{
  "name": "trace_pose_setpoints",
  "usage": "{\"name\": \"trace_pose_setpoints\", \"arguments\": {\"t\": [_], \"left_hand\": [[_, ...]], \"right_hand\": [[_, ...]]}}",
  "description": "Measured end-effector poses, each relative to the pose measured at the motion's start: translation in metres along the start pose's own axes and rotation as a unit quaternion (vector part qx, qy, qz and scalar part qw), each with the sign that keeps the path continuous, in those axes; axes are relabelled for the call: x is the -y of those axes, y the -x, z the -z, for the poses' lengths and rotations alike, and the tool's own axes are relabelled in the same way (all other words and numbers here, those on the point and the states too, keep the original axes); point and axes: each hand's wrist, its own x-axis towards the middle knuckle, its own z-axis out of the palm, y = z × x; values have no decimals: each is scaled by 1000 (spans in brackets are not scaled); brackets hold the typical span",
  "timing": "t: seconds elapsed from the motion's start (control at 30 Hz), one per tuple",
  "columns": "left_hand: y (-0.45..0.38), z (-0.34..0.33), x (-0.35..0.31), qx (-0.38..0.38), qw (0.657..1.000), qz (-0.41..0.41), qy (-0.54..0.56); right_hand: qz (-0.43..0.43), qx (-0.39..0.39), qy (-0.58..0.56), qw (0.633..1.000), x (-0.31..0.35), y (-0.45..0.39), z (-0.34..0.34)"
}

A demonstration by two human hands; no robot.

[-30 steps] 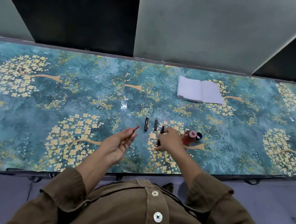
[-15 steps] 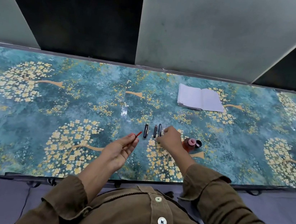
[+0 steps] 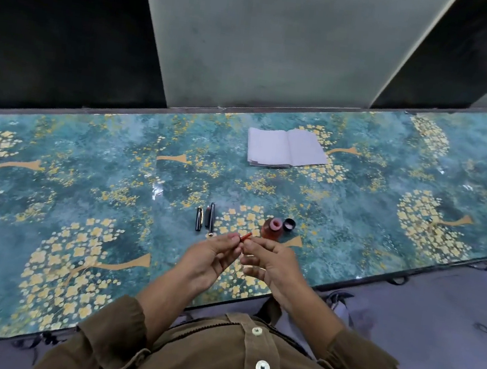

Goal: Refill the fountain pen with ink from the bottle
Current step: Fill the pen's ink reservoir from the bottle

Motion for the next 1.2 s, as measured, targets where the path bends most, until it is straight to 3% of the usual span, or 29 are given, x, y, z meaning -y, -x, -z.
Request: {"name": "trace_pose_setpoints", "arguments": {"t": [0.3, 0.4, 0.6, 0.73, 0.83, 1.2], "left_hand": [[-12, -53, 18, 28, 988, -48, -141], [-14, -67, 14, 45, 965, -114, -230], [-23, -92, 8, 28, 902, -235, -361], [-32, -97, 6, -7, 834, -294, -466], [-33, -101, 4, -26, 802, -329, -497], [-56, -91, 15, -56, 781, -319, -534]], "right_hand": [[54, -48, 14, 997, 33, -12, 49], [77, -62, 20, 995, 46, -19, 55], [45, -56, -81, 994, 73, -35, 59], [119, -44, 56, 990, 81, -45, 63], [199, -26, 196, 960, 87, -49, 64], [276, -15, 383, 881, 75, -62, 75]]}}
